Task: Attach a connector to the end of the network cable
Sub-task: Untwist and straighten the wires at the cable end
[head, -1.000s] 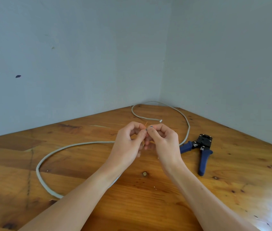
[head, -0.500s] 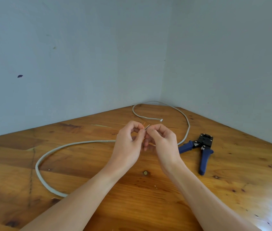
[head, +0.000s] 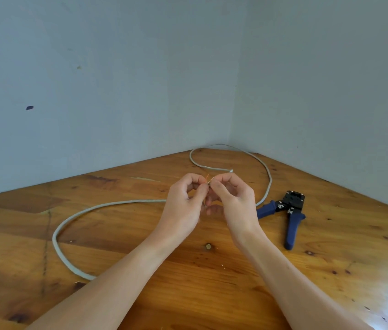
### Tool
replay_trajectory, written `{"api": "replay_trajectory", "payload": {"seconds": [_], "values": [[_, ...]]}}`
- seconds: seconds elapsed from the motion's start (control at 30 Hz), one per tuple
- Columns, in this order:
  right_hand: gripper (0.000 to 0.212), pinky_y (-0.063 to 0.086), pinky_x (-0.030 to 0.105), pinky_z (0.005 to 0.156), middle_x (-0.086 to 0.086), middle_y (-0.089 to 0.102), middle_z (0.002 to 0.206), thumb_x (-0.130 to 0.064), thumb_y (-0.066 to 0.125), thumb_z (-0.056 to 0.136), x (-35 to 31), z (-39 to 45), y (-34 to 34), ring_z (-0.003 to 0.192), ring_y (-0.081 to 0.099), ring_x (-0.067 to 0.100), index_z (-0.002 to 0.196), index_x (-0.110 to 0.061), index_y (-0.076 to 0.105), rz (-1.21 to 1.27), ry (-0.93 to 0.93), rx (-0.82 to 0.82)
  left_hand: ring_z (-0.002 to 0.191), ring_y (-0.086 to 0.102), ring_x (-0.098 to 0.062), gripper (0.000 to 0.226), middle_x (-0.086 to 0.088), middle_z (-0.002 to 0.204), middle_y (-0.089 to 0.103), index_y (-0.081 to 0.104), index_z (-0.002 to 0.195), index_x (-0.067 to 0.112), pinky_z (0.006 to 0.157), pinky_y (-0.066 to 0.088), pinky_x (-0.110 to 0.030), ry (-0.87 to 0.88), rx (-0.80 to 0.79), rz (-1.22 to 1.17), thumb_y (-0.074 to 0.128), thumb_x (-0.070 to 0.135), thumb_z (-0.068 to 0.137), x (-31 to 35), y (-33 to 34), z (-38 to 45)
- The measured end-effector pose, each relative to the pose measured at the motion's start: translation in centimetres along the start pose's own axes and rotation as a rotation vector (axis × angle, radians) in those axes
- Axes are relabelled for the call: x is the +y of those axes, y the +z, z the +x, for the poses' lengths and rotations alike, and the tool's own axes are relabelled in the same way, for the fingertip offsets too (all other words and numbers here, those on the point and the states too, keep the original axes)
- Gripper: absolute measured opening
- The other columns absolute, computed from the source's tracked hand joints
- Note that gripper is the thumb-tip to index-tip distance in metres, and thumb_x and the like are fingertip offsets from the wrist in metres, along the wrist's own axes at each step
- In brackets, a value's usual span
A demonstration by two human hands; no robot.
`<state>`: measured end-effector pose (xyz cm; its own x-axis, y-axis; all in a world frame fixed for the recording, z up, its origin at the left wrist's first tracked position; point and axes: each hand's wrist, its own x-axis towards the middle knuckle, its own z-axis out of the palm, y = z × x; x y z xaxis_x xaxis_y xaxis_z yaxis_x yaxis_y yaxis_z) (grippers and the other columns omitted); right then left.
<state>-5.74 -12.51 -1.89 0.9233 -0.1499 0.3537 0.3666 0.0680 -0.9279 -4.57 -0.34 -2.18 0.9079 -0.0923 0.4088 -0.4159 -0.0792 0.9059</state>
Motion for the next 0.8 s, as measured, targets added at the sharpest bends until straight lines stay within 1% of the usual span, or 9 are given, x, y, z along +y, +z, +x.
{"api": "replay_trajectory", "payload": {"seconds": [0.1,0.2,0.3,0.43,0.47,0.5,0.63,0.7,0.8], "values": [[0.011,0.054,0.031,0.052,0.003,0.068,0.068,-0.003,0.057,0.096,-0.02,0.04,0.04,0.06,0.065,0.017,0.087,-0.006,0.063,-0.004,0.018,-0.005,0.061,0.058,-0.001,0.013,0.002,0.08,0.066,0.063,0.091,0.024,0.048,0.042,-0.013,0.009,0.004,0.027,0.055,0.021,0.101,0.1,0.01,0.02],[0.017,0.052,0.031,0.049,0.003,0.063,0.065,-0.003,0.052,0.096,-0.04,0.16,-0.04,0.058,0.062,0.017,0.082,-0.008,0.059,-0.049,0.022,-0.008,0.053,0.056,0.002,0.014,0.001,0.078,0.062,0.062,0.092,0.02,0.044,0.041,-0.011,-0.006,-0.043,-0.02,0.052,0.017,0.103,0.25,0.13,-0.14],[0.016,0.052,0.031,0.049,0.003,0.062,0.067,0.001,0.052,0.093,-0.08,0.14,-0.1,0.059,0.06,0.014,0.081,-0.007,0.06,-0.103,-0.02,0.009,0.05,0.055,0.003,0.016,0.001,0.079,0.062,0.062,0.093,0.017,0.044,0.039,-0.009,-0.045,-0.072,-0.012,0.05,0.017,0.104,0.26,0.31,-0.16],[0.012,0.057,0.046,0.057,0.0,0.062,0.071,0.002,0.054,0.091,-0.06,0.0,0.02,0.062,0.058,0.009,0.084,-0.005,0.062,-0.119,-0.025,0.022,0.047,0.052,0.003,0.021,0.004,0.074,0.063,0.064,0.088,0.017,0.042,0.036,-0.01,-0.075,-0.074,-0.018,0.05,0.017,0.104,0.16,0.39,0.01],[0.013,0.058,0.049,0.059,-0.002,0.063,0.072,0.0,0.055,0.092,-0.05,-0.02,0.04,0.064,0.059,0.009,0.084,-0.005,0.063,-0.125,-0.021,0.024,0.047,0.051,0.002,0.021,0.005,0.073,0.064,0.065,0.088,0.018,0.042,0.036,-0.011,-0.076,-0.069,-0.001,0.051,0.018,0.103,0.12,0.35,0.02],[0.013,0.059,0.049,0.061,-0.003,0.063,0.072,-0.001,0.056,0.092,-0.03,-0.04,0.06,0.065,0.06,0.008,0.083,-0.007,0.063,-0.133,-0.019,0.025,0.047,0.049,0.002,0.021,0.008,0.072,0.065,0.066,0.088,0.018,0.043,0.037,-0.012,-0.077,-0.064,0.008,0.052,0.018,0.103,0.07,0.3,0.05],[0.013,0.058,0.037,0.06,-0.006,0.066,0.074,-0.007,0.058,0.096,0.07,0.01,-0.03,0.068,0.063,0.003,0.085,-0.008,0.064,-0.161,-0.03,0.039,0.044,0.047,-0.001,0.02,0.014,0.063,0.064,0.07,0.087,0.019,0.041,0.035,-0.017,-0.111,-0.069,-0.037,0.057,0.019,0.101,0.02,0.13,0.06],[0.013,0.058,0.034,0.059,-0.005,0.066,0.074,-0.008,0.058,0.096,0.14,0.07,-0.1,0.068,0.064,0.003,0.085,-0.007,0.064,-0.168,-0.034,0.041,0.043,0.045,-0.003,0.02,0.014,0.063,0.064,0.072,0.085,0.021,0.04,0.034,-0.019,-0.121,-0.073,-0.046,0.059,0.021,0.1,0.14,0.08,0.0],[0.016,0.056,0.028,0.055,-0.005,0.065,0.073,-0.006,0.057,0.096,0.23,0.14,-0.12,0.068,0.064,0.004,0.082,-0.01,0.063,-0.144,-0.022,0.039,0.043,0.048,-0.002,0.017,0.014,0.065,0.066,0.073,0.085,0.023,0.041,0.036,-0.018,-0.108,-0.074,-0.034,0.062,0.024,0.098,0.25,0.01,-0.1]]}}
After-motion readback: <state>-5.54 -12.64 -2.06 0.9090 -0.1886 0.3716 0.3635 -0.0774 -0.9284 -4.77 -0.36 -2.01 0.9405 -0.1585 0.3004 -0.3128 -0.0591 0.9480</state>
